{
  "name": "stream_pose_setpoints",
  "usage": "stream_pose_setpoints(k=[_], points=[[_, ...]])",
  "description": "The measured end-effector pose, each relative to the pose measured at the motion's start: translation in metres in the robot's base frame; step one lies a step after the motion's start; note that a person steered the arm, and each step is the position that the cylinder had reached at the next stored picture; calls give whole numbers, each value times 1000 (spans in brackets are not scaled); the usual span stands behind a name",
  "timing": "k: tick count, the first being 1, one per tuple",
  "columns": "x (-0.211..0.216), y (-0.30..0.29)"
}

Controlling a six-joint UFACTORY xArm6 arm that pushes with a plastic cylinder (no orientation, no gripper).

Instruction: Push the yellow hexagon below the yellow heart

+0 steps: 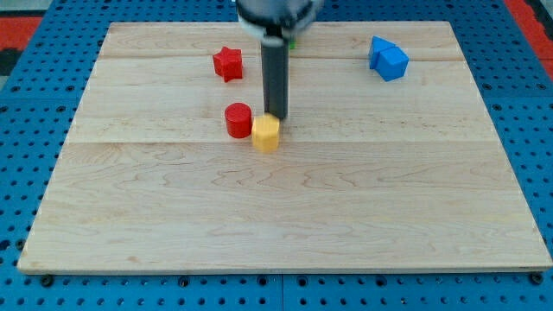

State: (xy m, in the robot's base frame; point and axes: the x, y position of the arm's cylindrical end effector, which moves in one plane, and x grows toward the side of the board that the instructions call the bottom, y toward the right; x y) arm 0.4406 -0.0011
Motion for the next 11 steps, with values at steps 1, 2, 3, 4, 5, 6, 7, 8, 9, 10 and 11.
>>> stream_pose_setpoints(k=[1,2,3,4,5,6,7,8,9,10,11], points=[[51,-14],[70,13],[114,37],[136,-34],[110,-58],[72,-22],[69,-21],[95,-24],[61,-17],[21,16],[17,25]])
